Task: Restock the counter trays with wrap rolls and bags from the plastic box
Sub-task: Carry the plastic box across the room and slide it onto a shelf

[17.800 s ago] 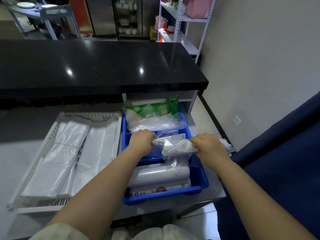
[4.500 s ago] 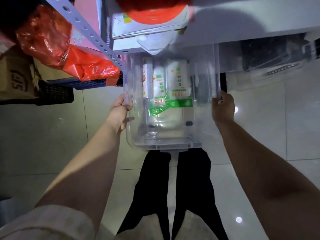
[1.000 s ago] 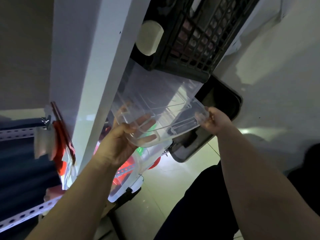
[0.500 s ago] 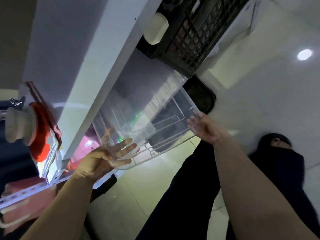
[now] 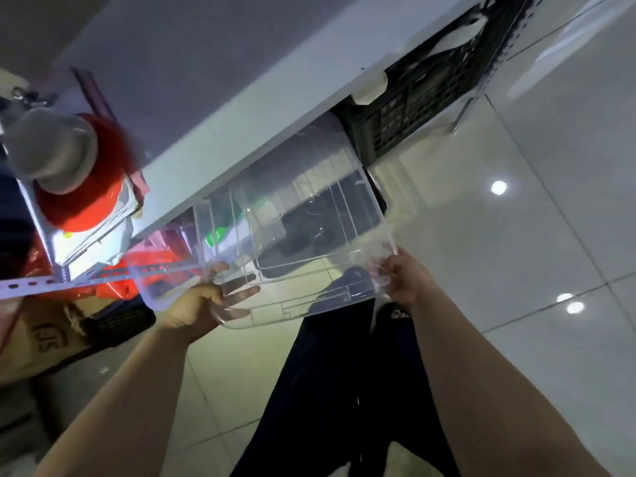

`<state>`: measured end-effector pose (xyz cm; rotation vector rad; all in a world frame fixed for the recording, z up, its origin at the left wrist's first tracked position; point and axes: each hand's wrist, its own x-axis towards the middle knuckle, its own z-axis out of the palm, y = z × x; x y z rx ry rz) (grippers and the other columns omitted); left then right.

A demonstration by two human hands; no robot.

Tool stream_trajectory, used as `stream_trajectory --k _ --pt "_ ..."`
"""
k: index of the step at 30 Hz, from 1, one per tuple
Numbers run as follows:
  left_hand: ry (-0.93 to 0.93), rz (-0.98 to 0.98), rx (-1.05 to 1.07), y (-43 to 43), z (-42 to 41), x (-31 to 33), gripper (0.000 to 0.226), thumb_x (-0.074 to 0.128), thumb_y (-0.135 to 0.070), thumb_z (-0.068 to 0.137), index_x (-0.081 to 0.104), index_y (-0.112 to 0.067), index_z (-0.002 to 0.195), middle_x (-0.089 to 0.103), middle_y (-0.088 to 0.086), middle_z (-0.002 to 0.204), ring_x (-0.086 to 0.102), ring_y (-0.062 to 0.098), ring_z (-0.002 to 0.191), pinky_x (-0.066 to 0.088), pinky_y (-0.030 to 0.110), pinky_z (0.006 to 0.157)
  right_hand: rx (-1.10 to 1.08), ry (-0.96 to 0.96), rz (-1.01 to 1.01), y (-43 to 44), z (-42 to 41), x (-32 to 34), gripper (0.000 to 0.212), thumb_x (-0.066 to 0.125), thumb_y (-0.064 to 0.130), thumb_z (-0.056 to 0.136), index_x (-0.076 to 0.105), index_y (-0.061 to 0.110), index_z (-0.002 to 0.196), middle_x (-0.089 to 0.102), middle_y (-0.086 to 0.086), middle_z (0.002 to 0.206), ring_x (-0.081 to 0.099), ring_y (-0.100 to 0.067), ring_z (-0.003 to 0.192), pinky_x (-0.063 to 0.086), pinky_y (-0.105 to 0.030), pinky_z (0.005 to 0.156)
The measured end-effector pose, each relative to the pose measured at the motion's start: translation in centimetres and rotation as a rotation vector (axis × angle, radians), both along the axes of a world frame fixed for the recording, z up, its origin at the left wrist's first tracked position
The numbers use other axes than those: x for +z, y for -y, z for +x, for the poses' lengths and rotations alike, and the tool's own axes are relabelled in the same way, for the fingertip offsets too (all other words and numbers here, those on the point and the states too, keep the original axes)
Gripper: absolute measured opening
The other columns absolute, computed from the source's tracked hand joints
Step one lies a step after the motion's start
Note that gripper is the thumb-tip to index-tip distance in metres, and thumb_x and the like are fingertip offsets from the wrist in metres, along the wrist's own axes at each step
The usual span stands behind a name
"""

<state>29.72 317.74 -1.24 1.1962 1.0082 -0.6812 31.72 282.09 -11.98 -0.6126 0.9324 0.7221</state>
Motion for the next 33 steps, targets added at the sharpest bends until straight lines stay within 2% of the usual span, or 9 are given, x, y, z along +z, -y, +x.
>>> stream_trajectory --k 4,8,11,15,19,25,29,31,33 --pt "0.121 0.039 0.211 2.4 -3.5 0.6 0.049 0.043 0.011 0.055 0.046 -0.026 0.087 0.062 0.021 0.116 0.063 0.042 0.104 0.055 0.054 0.078 0.098 -0.019 -0.086 0.1 -0.5 1.9 0.061 0.029 -0.018 0.069 0.045 0.019 0.114 0.050 -0.008 0.065 0.042 -0.018 0.055 0.028 -0.015 0.037" --pt "0.141 0.290 0.381 2.8 -6.1 0.6 0.037 0.048 0.007 0.081 0.050 -0.029 0.085 0.061 0.009 0.098 0.060 0.023 0.078 0.054 0.037 0.071 0.075 0.071 -0.063 -0.4 -0.5 3.9 0.061 0.033 -0.021 0.072 0.047 0.020 0.115 0.055 -0.011 0.077 0.060 -0.019 0.059 0.047 -0.025 0.053" --pt "0.108 0.403 0.329 1.8 -7.8 0.7 0.028 0.064 -0.012 0.081 0.056 -0.037 0.089 0.061 0.004 0.097 0.057 0.018 0.072 0.048 0.030 0.064 0.051 0.135 -0.076 -1.9 -0.1 5.6 0.053 0.047 -0.017 0.078 0.056 0.022 0.113 0.061 -0.012 0.091 0.067 -0.021 0.072 0.053 -0.031 0.069" --pt "0.069 0.415 0.327 -1.1 -9.1 0.7 0.028 0.075 -0.024 0.078 0.058 -0.037 0.097 0.062 0.004 0.095 0.059 0.019 0.072 0.050 0.031 0.061 0.105 0.192 -0.088 -5.0 0.9 7.2 0.049 0.050 -0.015 0.079 0.058 0.021 0.111 0.062 -0.014 0.093 0.069 -0.021 0.077 0.054 -0.030 0.074" --pt "0.106 0.501 0.258 -4.5 -10.4 -0.7 0.022 0.062 -0.035 0.089 0.048 -0.032 0.106 0.061 0.009 0.091 0.059 0.021 0.069 0.050 0.033 0.060 0.135 0.250 -0.095 -9.5 1.1 7.7 0.041 0.053 -0.012 0.083 0.058 0.020 0.109 0.062 -0.013 0.094 0.068 -0.024 0.085 0.056 -0.027 0.069" --pt "0.056 0.806 0.008 -9.8 -12.4 -3.2 0.030 0.049 -0.038 0.095 0.046 -0.021 0.120 0.051 0.008 0.083 0.049 0.017 0.064 0.033 0.027 0.061 0.337 0.472 -0.224 -15.6 -0.7 8.1 0.047 0.061 -0.004 0.080 0.051 0.008 0.124 0.063 -0.014 0.108 0.063 -0.026 0.103 0.049 -0.039 0.094" --pt "0.156 0.853 -0.032 -14.0 -10.4 -4.2 0.038 0.049 -0.033 0.096 0.047 -0.011 0.127 0.057 0.017 0.103 0.054 0.026 0.088 0.042 0.024 0.080 0.348 0.465 -0.266 -18.8 0.0 7.6 0.039 0.053 -0.003 0.084 0.062 0.026 0.109 0.066 -0.003 0.101 0.063 -0.020 0.096 0.046 -0.044 0.095" --pt "0.145 0.875 -0.062 -16.4 -8.4 -4.8 0.050 0.047 -0.037 0.097 0.040 -0.011 0.138 0.054 0.021 0.128 0.051 0.034 0.116 0.037 0.033 0.101 0.407 0.486 -0.354 -20.5 0.8 6.8 0.048 0.048 -0.003 0.085 0.055 0.029 0.120 0.061 0.002 0.104 0.057 -0.019 0.096 0.043 -0.034 0.088" --pt "0.094 0.877 -0.091 -18.5 -6.3 -5.6 0.056 0.045 -0.042 0.097 0.031 -0.018 0.145 0.049 0.021 0.137 0.046 0.037 0.124 0.033 0.034 0.102 0.436 0.509 -0.379 -22.1 1.7 5.9 0.050 0.047 -0.001 0.088 0.047 0.027 0.129 0.057 0.004 0.115 0.056 -0.015 0.096 0.044 -0.021 0.072"
